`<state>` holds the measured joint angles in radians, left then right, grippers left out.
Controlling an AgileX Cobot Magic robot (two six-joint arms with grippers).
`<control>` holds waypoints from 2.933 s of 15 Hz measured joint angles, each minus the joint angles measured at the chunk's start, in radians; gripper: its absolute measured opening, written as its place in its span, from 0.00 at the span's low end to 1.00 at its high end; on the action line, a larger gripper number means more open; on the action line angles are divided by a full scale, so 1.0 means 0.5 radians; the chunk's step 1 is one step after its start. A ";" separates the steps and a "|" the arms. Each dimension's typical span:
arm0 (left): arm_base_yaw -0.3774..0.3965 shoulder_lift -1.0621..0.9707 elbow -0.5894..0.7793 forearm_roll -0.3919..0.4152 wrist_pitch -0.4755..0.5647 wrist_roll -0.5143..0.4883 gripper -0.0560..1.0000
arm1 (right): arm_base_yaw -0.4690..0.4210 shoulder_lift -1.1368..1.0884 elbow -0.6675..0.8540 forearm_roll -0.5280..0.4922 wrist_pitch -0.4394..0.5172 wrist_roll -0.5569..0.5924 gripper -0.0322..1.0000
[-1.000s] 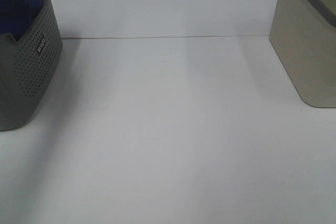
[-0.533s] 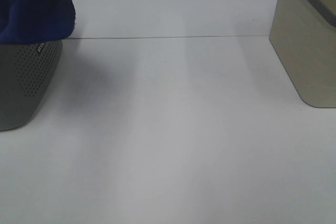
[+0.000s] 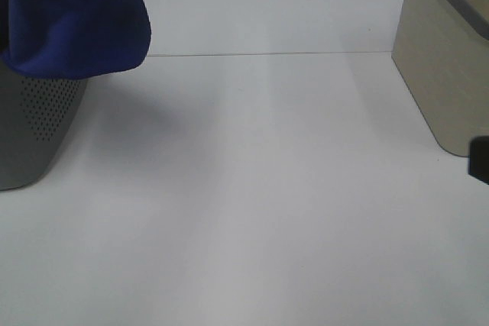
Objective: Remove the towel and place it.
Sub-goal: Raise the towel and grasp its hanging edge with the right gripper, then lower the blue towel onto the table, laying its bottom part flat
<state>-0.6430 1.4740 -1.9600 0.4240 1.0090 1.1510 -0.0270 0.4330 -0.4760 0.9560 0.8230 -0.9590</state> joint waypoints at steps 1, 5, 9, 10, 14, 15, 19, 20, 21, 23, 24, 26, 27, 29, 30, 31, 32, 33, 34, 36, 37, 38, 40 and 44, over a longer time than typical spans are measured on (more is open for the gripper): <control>-0.004 0.000 0.000 -0.020 -0.032 0.000 0.05 | 0.000 0.172 0.000 0.268 -0.004 -0.312 0.78; -0.004 0.000 0.000 -0.226 -0.208 0.000 0.05 | 0.000 0.836 0.000 1.150 0.096 -1.380 0.78; -0.004 0.000 0.000 -0.506 -0.354 0.006 0.05 | 0.000 1.510 -0.050 1.526 0.416 -2.158 0.78; -0.004 0.000 0.000 -0.546 -0.356 0.010 0.05 | 0.000 1.676 -0.114 1.530 0.502 -2.214 0.78; -0.004 0.000 0.000 -0.668 -0.366 0.154 0.05 | 0.030 2.096 -0.416 1.554 0.734 -2.236 0.78; -0.004 0.000 0.000 -0.696 -0.366 0.204 0.05 | 0.090 2.182 -0.520 1.560 0.748 -2.236 0.78; -0.004 0.000 0.000 -0.776 -0.368 0.248 0.05 | 0.508 2.472 -0.948 1.562 0.764 -2.156 0.78; -0.004 0.000 0.000 -0.784 -0.368 0.248 0.05 | 0.568 2.510 -1.000 1.558 0.764 -2.136 0.78; -0.004 0.000 0.000 -0.786 -0.368 0.248 0.05 | 0.644 2.536 -1.040 1.542 0.764 -2.112 0.78; -0.004 0.000 0.000 -0.788 -0.368 0.250 0.05 | 0.772 2.552 -1.072 1.504 0.764 -2.108 0.78; -0.004 0.000 0.000 -0.788 -0.368 0.250 0.05 | 0.794 2.552 -1.072 1.500 0.770 -2.108 0.78; -0.004 0.000 0.000 -0.788 -0.368 0.254 0.05 | 0.792 2.552 -1.072 1.500 0.770 -2.104 0.74; -0.004 0.000 0.000 -0.788 -0.368 0.254 0.05 | 0.792 2.552 -1.074 1.498 0.748 -2.102 0.67; -0.004 0.000 0.000 -0.788 -0.368 0.256 0.05 | 0.792 2.552 -1.074 1.484 0.632 -2.096 0.44; -0.004 0.000 0.000 -0.788 -0.368 0.256 0.05 | 0.792 2.552 -1.074 1.484 0.606 -2.096 0.37; -0.004 0.000 0.000 -0.788 -0.368 0.256 0.05 | 0.792 2.552 -1.074 1.474 0.534 -2.086 0.21; -0.004 0.000 0.000 -0.788 -0.368 0.256 0.05 | 0.792 2.552 -1.074 1.470 0.470 -2.064 0.07; -0.004 0.000 0.000 -0.788 -0.368 0.256 0.05 | 0.792 2.552 -1.074 1.464 0.428 -2.056 0.05; -0.004 0.000 0.000 -0.788 -0.366 0.256 0.05 | 0.792 2.552 -1.074 1.454 0.402 -2.056 0.05; -0.004 0.000 0.000 -0.788 -0.366 0.256 0.05 | 0.792 2.552 -1.074 1.456 0.368 -2.044 0.05; -0.004 0.000 0.000 -0.788 -0.366 0.256 0.05 | 0.792 2.552 -1.074 1.456 0.332 -1.994 0.05; -0.004 0.000 0.002 -0.788 -0.366 0.256 0.05 | 0.792 2.552 -1.074 1.456 0.294 -1.916 0.05; -0.004 0.012 0.002 -0.788 -0.344 0.256 0.05 | 0.792 2.552 -1.144 1.380 0.216 -1.428 0.05; -0.004 0.070 0.004 -0.782 -0.372 0.206 0.05 | 0.792 2.552 -1.486 0.762 0.144 -0.564 0.05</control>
<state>-0.6450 1.5090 -1.9580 0.0330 0.8230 1.2540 0.3690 1.7090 -1.2190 1.3370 0.8950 -1.2410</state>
